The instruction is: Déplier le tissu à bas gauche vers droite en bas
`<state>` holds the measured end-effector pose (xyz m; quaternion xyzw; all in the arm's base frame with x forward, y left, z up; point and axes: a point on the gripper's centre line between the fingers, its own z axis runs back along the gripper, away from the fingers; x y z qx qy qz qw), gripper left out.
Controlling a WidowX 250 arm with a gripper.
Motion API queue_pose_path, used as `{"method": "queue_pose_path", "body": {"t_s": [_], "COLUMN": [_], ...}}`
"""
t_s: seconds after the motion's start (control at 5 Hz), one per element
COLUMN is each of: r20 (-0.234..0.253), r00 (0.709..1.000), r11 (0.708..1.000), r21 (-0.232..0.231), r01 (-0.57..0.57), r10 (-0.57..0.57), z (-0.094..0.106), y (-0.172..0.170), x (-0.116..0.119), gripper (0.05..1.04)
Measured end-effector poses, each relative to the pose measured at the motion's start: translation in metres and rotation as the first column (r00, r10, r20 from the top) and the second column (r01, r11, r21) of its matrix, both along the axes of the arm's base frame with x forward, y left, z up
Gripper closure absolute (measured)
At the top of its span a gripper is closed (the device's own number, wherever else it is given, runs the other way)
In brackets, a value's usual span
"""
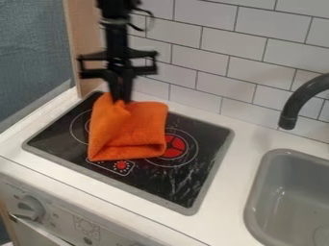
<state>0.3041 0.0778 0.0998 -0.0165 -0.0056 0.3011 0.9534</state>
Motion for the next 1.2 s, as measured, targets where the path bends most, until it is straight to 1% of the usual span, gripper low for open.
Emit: {"method": "queue_pose_path", "body": {"t_s": [0.2,0.4,0.6,0.8,1.0,1.2], "r20": [-0.014,-0.042,-0.097,-0.115,-0.158,-0.164], "r00": [0.999,0.997,0.991,0.986,0.976,0.971], "r11": [0.999,0.998,0.995,0.992,0.988,0.984], "r21": [0.005,0.015,-0.007,-0.019,-0.016,0.0], "r01": [-0.038,-0.063,-0.095,-0.125,-0.155,-0.179], "r10": [0.038,0.063,0.094,0.122,0.15,0.177], "z": [-0.001,-0.007,-0.021,-0.033,-0.051,-0.054], "y": [0.028,0.053,0.078,0.098,0.113,0.115], "x": [-0.012,-0.024,-0.042,-0.053,-0.064,-0.067], "gripper": [1.032,1.032,1.032,1.032,1.014,0.87]}}
